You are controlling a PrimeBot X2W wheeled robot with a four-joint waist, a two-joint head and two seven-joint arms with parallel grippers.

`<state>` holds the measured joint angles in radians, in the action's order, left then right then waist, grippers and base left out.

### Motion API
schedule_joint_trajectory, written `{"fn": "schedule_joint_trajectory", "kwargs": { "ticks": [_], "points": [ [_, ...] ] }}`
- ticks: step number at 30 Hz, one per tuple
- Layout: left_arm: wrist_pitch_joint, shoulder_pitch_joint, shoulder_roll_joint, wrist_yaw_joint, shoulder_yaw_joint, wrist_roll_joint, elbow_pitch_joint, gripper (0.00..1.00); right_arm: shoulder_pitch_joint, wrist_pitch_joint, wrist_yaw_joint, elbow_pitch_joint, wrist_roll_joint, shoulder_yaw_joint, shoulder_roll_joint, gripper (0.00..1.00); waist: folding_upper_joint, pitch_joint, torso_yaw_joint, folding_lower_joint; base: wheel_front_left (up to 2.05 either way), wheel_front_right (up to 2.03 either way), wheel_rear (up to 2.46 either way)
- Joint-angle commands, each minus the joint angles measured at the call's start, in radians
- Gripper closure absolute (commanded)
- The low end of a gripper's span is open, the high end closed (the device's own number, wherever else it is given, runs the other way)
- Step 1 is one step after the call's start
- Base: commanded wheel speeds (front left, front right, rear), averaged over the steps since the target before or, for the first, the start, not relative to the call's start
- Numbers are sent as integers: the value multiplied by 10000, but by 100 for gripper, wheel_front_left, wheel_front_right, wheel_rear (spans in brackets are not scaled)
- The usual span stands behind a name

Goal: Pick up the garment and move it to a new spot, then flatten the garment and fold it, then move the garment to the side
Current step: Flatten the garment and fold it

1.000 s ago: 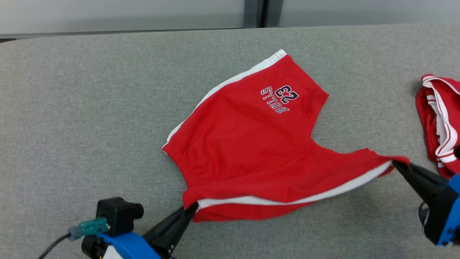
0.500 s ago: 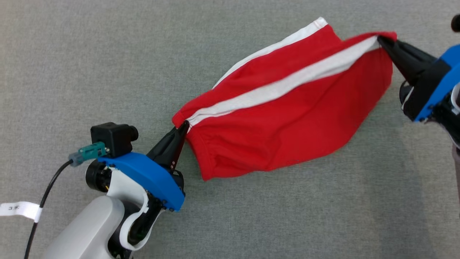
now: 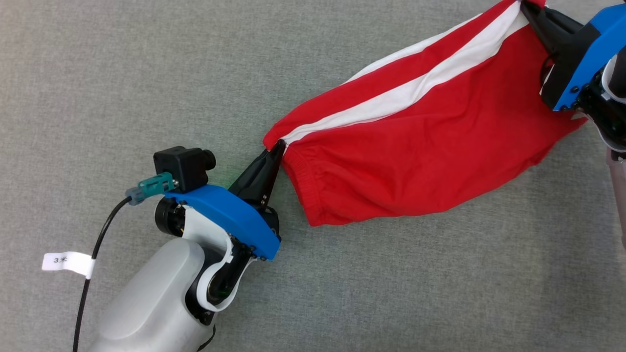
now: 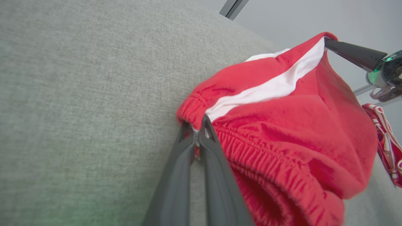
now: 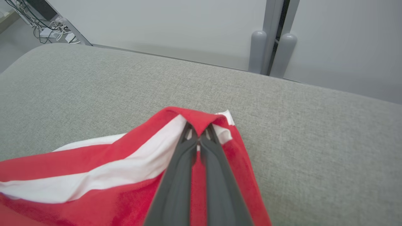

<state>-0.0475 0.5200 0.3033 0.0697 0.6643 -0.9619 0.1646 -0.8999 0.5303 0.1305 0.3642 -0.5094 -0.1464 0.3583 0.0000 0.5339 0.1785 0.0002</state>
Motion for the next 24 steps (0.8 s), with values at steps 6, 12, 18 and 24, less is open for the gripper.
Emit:
{"fn": "schedule_joint_trajectory", "kwargs": {
  "ticks": [6, 12, 18, 24],
  "points": [
    [300, 158, -242, -204, 31, -75, 564, 0, -302, -662, 6, 845, -142, -330, 178, 0, 0, -38, 201, -2, 0, 0, 0],
    [1023, -317, -287, -523, -66, -114, 524, 0, 236, -933, 6, 1151, -686, -962, 575, 0, 0, -661, 143, -2, 0, 0, 0],
    [2487, -856, 14, -801, -419, 379, 848, 0, 960, -1201, 6, 1193, -1038, -1175, 1079, 0, 0, -1326, 147, -2, 0, 0, 0],
    [3122, -744, -172, -896, -1135, 1644, 1372, 0, 1635, -1573, 6, 1433, -1163, -873, 1156, 0, 0, -1516, 345, -2, 0, 0, 0]
  ]
}}
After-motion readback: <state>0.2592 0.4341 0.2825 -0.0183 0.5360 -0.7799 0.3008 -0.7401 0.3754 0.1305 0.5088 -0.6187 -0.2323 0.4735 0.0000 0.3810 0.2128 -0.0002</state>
